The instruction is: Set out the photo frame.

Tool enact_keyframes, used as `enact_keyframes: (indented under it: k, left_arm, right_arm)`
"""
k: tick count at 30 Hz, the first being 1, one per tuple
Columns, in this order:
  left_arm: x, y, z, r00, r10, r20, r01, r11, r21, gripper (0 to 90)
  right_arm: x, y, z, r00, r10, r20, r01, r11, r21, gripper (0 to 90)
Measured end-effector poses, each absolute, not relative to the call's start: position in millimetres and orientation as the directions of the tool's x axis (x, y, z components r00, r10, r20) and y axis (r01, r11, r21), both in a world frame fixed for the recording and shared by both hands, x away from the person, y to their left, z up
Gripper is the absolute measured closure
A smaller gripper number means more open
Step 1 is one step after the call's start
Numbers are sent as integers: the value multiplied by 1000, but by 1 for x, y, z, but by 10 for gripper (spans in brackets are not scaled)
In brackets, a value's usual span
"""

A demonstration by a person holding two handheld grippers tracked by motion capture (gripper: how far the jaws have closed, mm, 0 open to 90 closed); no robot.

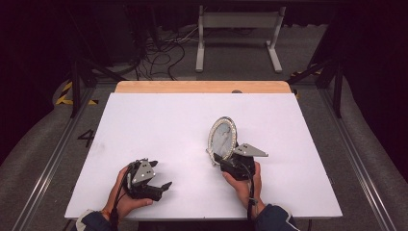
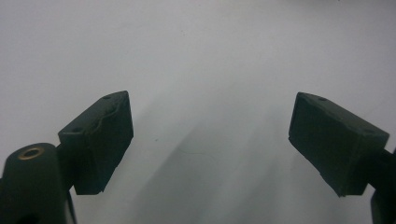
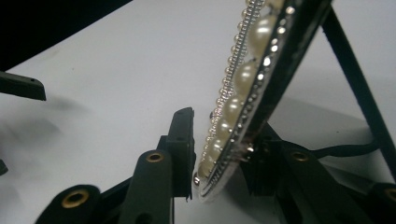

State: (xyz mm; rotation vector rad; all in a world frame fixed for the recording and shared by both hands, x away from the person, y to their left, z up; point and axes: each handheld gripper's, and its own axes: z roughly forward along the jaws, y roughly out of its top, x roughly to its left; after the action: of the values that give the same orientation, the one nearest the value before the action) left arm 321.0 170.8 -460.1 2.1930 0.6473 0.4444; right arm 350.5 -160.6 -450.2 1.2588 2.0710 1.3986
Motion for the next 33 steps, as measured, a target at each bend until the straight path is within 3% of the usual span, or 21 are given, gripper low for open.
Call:
enact_keyframes:
  k: [12,33]
  left_arm:
    - [321,169,-460,809,580,100,305,-558,771,144]
    - [324,170,-457,808,582,88,308,-546,779,148]
  right_arm:
    - [359,-157,-453,-529,822,211,485,89,870,756]
    - [362,-180,-443,-621,731,284,568,170,805,811]
